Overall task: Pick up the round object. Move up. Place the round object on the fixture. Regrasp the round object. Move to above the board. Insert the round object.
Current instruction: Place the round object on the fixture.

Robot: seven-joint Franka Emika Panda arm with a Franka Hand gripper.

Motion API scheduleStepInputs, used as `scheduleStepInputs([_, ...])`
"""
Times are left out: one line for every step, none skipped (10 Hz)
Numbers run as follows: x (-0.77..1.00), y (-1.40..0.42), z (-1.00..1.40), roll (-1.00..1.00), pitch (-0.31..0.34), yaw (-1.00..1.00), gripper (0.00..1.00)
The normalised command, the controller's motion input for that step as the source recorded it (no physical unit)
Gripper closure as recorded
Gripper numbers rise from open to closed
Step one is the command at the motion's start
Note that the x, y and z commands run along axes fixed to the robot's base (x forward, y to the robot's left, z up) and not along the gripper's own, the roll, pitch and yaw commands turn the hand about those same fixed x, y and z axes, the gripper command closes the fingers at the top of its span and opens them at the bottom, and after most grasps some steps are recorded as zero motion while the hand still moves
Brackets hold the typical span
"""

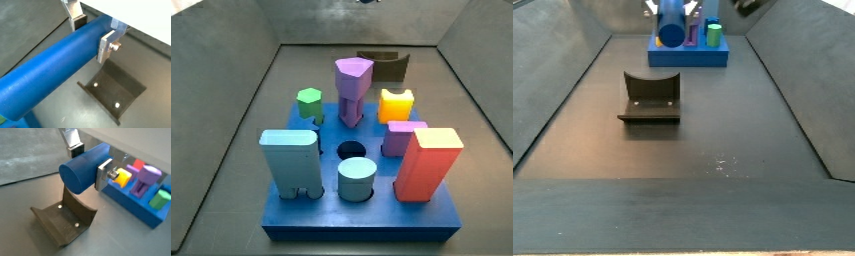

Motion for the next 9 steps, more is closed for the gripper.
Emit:
scheduleStepInputs([0.65, 0.07, -0.02, -0.58, 0.227, -0.05, 1.00])
scheduleStepInputs([0.58, 0.07, -0.03, -0.42, 0.194, -0.09, 1.00])
scheduleStepInputs([0.49, 0.05, -0.02, -0.25, 0.149, -0.12, 1.00])
scheduleStepInputs([0.40, 0.04, -0.01, -0.19, 0.120, -0.12, 1.00])
scheduleStepInputs([0.32, 0.04, -0.01, -0.17, 0.101, -0.10, 1.00])
scheduleStepInputs([0.24, 0.04, -0.01, -0.17, 0.091, -0.09, 1.00])
scheduleStepInputs([0.15, 0.08, -1.00, -1.00, 0.058, -0.08, 1.00])
scheduleStepInputs([0.14, 0.08, -1.00, -1.00, 0.057, -0.09, 1.00])
scheduleStepInputs([0.14, 0.09, -1.00, -1.00, 0.067, -0.10, 1.00])
